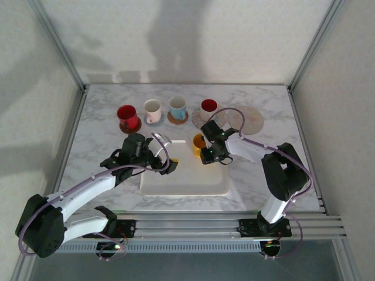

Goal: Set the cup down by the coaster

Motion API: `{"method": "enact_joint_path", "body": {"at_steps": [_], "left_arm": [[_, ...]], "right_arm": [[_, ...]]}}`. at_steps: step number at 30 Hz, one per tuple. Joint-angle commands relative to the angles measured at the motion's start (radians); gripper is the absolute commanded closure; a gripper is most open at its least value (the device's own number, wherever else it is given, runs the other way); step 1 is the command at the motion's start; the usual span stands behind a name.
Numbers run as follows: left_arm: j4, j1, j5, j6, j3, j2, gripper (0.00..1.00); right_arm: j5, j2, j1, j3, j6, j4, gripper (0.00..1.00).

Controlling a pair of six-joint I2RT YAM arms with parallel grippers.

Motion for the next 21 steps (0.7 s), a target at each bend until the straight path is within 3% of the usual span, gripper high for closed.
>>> {"method": "enact_joint_path", "body": {"at_steps": [1,21], "left_arm": [[0.01,-0.008,0.005,0.012,0.036,-0.003,0.0],[0.023,-0.008,-0.014,0.002,0.007,-0.02,0.0]], "right_arm": [[0.045,0.014,0.014,0.029,-0.016,0.006,0.64],[0.101,0.034,0.046,0.058,-0.031,-0.01,0.82]]}}
